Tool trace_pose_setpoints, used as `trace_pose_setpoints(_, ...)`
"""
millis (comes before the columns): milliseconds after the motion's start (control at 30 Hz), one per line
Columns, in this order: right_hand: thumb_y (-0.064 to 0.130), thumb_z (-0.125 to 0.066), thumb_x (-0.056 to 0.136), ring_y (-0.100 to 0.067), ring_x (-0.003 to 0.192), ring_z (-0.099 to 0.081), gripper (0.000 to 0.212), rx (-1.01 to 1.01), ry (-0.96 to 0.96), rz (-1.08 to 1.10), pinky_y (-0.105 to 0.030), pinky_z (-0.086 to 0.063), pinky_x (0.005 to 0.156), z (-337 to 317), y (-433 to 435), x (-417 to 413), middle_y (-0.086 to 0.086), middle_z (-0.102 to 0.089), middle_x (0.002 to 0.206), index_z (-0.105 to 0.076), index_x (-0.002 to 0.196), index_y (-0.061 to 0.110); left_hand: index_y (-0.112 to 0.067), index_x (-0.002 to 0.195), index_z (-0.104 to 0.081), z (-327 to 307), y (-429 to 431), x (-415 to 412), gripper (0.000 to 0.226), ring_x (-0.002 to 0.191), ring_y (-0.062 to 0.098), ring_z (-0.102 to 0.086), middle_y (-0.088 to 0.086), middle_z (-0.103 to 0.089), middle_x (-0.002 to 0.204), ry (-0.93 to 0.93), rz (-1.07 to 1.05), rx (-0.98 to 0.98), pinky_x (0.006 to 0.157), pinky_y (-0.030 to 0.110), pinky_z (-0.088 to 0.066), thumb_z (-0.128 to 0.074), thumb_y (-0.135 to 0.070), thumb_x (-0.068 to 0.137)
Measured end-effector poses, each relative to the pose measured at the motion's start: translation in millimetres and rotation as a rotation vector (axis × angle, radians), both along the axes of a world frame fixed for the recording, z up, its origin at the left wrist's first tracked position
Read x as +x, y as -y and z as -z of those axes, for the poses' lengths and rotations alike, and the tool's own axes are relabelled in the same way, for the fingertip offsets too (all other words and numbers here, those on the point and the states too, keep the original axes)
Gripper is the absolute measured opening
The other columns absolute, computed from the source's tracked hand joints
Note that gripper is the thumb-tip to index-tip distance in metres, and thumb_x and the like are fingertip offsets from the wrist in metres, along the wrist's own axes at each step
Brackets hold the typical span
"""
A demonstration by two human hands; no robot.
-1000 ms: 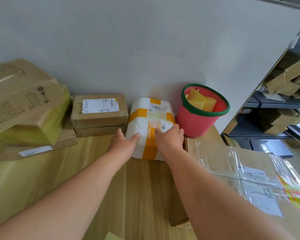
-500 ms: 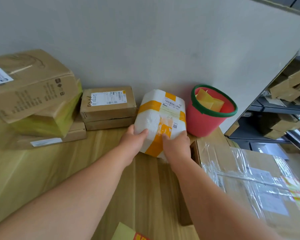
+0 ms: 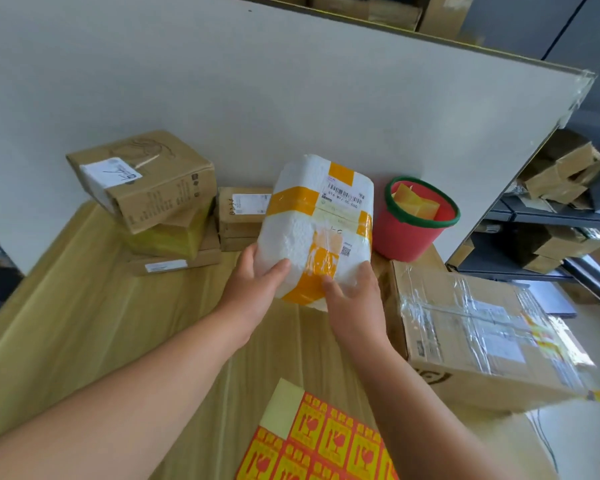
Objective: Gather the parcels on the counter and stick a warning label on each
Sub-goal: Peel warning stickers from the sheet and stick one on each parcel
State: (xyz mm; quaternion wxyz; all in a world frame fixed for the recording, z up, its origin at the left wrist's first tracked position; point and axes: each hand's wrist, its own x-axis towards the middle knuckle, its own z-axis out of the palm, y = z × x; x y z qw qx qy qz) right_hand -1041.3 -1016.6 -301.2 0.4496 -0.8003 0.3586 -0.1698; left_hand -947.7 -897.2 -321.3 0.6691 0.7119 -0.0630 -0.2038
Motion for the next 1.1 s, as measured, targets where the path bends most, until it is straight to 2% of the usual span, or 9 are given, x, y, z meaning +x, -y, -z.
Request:
trace_pose_setpoints(67, 0.043, -0.056, 0.090, -0.019, 0.124, -0.047, 0.060, 0.013, -0.017, -0.054, -0.045, -0.044, 0.099, -2.0, -25.2, -20.3, 0.001, -0.045, 0.140, -0.034, 0.140, 0.019, -0.033, 0.138, -0.036, -0.8, -30.6, -20.1, 0.065, 0.108, 0.008, -0.057, -0.013, -0.057, 0.123, -0.009, -0.037, 0.007, 0.088, 0.028, -0.045, -0.066, -0.045, 0.082)
trace_pose_setpoints(200, 0.045, -0.056, 0.090, -0.013, 0.133, -0.038, 0.069, 0.034, -0.069, -0.172, -0.037, -0.037, 0.106, 4.2, -76.4, -55.5, 0.005, -0.034, 0.150, -0.025, 0.148, 0.022, -0.031, 0.133, -0.041, 7.4, -95.0, -58.3, 0.059, 0.096, -0.002, -0.058, -0.017, -0.060, 0.110, -0.018, -0.122, 0.071, 0.070, 0.017, -0.042, -0.067, -0.042, 0.081)
trace_pose_setpoints(267, 0.043, -0.057, 0.090, -0.009, 0.130, -0.038, 0.071, 0.049, -0.099, -0.219, -0.026, -0.034, 0.101, 11.8, -99.5, -69.3, 0.008, -0.033, 0.149, -0.023, 0.149, 0.022, -0.029, 0.132, -0.042, 16.4, -127.9, -74.5, 0.057, 0.096, -0.001, -0.057, -0.015, -0.060, 0.110, -0.057, -0.142, 0.108, 0.071, 0.018, -0.041, -0.067, -0.042, 0.082)
trace_pose_setpoints(467, 0.040, -0.056, 0.091, 0.000, 0.107, -0.039, 0.061, 0.066, -0.211, -0.351, -0.019, -0.033, 0.087, 46.7, -156.7, -84.5, 0.015, -0.038, 0.124, -0.031, 0.144, 0.023, -0.030, 0.132, -0.042, 48.2, -200.0, -98.5, 0.054, 0.093, -0.001, -0.055, -0.014, -0.061, 0.111, -0.167, -0.223, 0.200, 0.069, 0.018, -0.038, -0.065, -0.039, 0.084)
trace_pose_setpoints(533, 0.040, -0.056, 0.091, -0.006, 0.113, -0.042, 0.062, 0.088, -0.239, -0.386, -0.023, -0.038, 0.091, 58.8, -167.0, -83.6, 0.009, -0.039, 0.135, -0.030, 0.145, 0.025, -0.029, 0.135, -0.040, 58.2, -214.4, -98.6, 0.058, 0.095, 0.004, -0.056, -0.010, -0.060, 0.115, -0.198, -0.238, 0.237, 0.070, 0.020, -0.039, -0.065, -0.041, 0.083)
trace_pose_setpoints(767, 0.034, -0.056, 0.091, -0.010, 0.136, -0.031, 0.064, 0.098, -0.332, -0.589, -0.021, -0.026, 0.106, 82.5, -172.7, -88.8, 0.012, -0.032, 0.149, -0.026, 0.148, 0.029, -0.023, 0.143, -0.033, 76.1, -242.5, -93.7, 0.061, 0.112, 0.019, -0.047, 0.002, -0.049, 0.138, -0.349, -0.188, 0.391, 0.090, 0.033, -0.033, -0.056, -0.041, 0.090)
trace_pose_setpoints(833, 0.036, -0.055, 0.092, -0.012, 0.137, -0.032, 0.065, 0.090, -0.333, -0.586, -0.023, -0.027, 0.107, 79.6, -166.4, -89.5, 0.010, -0.032, 0.150, -0.024, 0.148, 0.030, -0.020, 0.146, -0.023, 69.9, -237.4, -92.6, 0.073, 0.125, 0.026, -0.042, 0.006, -0.039, 0.146, -0.249, -0.196, 0.593, 0.100, 0.039, -0.033, -0.057, -0.046, 0.087)
trace_pose_setpoints(933, 0.037, -0.054, 0.092, -0.016, 0.131, -0.040, 0.060, -0.043, -0.290, -0.517, -0.029, -0.035, 0.105, 65.5, -145.3, -91.3, 0.005, -0.038, 0.147, -0.029, 0.146, 0.028, -0.021, 0.148, -0.014, 49.9, -206.3, -95.6, 0.085, 0.139, 0.026, -0.023, 0.006, -0.025, 0.152, 0.199, -0.109, 0.980, 0.111, 0.048, -0.020, -0.054, -0.057, 0.082)
trace_pose_setpoints(1100, 0.032, -0.055, 0.092, -0.013, 0.136, -0.032, 0.055, -0.329, -0.183, -0.393, -0.023, -0.026, 0.106, 29.3, -76.9, -111.8, 0.004, -0.036, 0.148, -0.037, 0.143, 0.022, -0.024, 0.150, -0.006, 23.0, -106.2, -110.5, 0.089, 0.145, 0.021, 0.001, 0.005, -0.002, 0.159, 0.618, 0.230, 0.929, 0.114, 0.043, -0.005, -0.050, -0.061, 0.083)
